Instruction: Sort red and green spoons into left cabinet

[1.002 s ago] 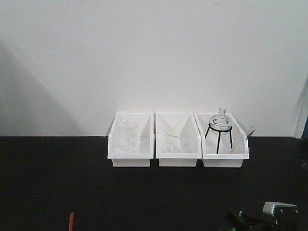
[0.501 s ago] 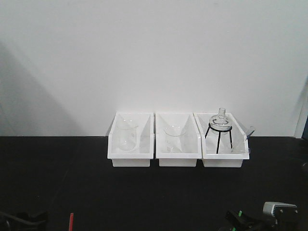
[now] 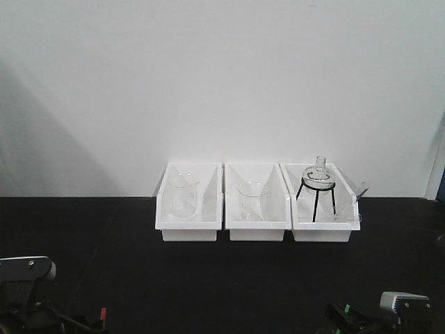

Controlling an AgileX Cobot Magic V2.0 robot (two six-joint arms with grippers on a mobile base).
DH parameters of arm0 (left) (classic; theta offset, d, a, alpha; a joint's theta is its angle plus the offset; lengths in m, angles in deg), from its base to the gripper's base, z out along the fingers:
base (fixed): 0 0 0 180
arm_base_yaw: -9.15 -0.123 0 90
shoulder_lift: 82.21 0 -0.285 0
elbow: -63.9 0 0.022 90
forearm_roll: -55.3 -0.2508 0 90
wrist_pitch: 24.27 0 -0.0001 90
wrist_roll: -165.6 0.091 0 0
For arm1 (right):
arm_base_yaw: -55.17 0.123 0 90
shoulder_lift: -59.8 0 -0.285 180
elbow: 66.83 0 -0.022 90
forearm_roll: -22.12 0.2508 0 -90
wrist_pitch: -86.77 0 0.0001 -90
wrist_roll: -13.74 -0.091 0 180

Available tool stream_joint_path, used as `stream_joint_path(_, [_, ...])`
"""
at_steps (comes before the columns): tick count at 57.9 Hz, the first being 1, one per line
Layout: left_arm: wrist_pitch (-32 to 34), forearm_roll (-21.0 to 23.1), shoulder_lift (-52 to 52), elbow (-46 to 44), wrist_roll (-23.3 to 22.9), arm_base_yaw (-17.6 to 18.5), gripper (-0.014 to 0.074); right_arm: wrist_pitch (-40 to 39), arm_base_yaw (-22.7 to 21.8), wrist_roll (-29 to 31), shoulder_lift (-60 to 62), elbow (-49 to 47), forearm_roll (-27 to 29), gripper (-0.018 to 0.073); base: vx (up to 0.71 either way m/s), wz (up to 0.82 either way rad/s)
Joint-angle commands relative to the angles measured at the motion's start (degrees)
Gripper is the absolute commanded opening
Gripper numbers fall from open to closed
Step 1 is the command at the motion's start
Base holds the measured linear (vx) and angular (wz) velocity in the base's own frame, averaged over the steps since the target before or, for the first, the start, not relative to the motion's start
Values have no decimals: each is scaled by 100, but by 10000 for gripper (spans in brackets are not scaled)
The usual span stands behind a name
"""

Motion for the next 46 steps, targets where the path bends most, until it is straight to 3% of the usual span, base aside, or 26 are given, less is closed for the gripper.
stream_joint_path(1, [274, 51, 111, -390, 78, 59, 470, -1126, -18, 83, 204, -90, 5, -9, 0, 0])
stream_joint_path(35, [777, 51, 951, -475, 78, 59, 469, -1126, -18, 138, 204, -90, 22, -9, 0, 0])
stream_joint_path(41, [839, 51, 951, -475, 78, 59, 433, -1126, -18, 138, 204, -90, 22, -9, 0, 0])
stream_joint_path(46, [896, 51, 951, -475, 70, 59, 353, -1126, -18, 138, 204, -90, 22, -9, 0, 0])
